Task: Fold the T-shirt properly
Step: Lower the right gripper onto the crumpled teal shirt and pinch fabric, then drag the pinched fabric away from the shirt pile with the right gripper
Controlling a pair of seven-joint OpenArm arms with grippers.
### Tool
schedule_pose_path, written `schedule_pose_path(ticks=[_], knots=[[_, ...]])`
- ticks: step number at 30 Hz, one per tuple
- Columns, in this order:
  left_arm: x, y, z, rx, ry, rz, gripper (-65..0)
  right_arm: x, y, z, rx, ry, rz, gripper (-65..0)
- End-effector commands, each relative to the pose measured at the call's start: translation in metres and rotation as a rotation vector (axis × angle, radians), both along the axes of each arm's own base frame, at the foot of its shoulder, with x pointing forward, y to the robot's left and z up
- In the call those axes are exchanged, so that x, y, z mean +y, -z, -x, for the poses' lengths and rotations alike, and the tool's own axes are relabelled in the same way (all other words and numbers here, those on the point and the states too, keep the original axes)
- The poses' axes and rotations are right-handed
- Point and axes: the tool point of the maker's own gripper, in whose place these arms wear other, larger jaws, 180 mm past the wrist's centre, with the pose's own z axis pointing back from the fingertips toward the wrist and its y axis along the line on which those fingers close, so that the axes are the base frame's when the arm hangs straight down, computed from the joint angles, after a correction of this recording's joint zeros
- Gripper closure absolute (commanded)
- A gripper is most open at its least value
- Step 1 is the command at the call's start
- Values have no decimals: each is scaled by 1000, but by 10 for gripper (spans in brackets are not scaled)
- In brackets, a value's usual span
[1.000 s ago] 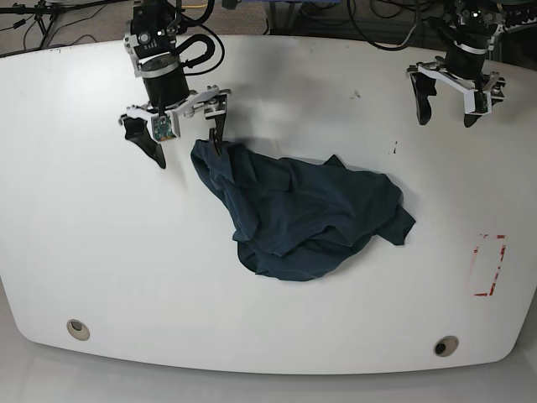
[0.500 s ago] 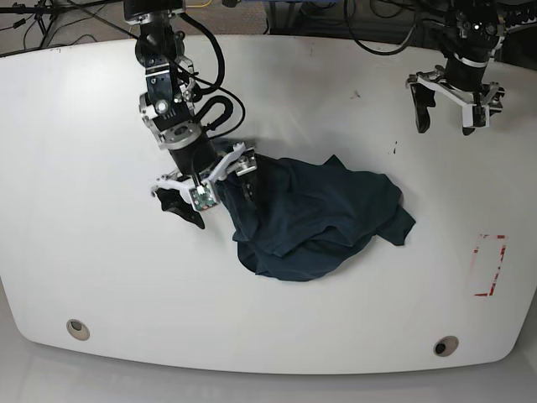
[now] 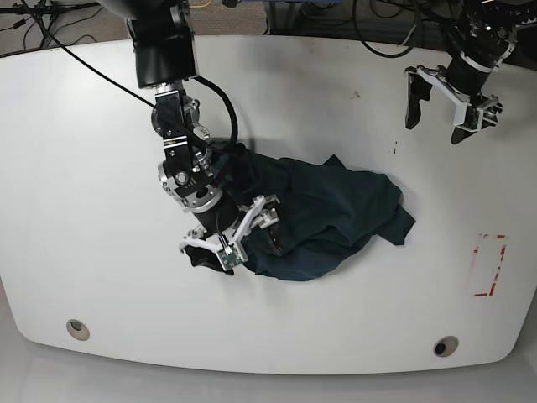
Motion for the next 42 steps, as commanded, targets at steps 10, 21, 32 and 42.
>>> schedule_pose_path(ticks=[10,21,32,42], knots=[[5,-9,0,-34,-20,7,-512,43,3,-32,79,-82,-47,-561],[5,-9,0,-34,-18,4,-512,46,42,-23,182,-81,-61,-558],[5,-9,0,-33,-17,4,-512,28,46,-18,220,-40,-198,-533],[3,-8,0,-33,-14,8,-512,29,49,-13,226,-46,-200,-197]])
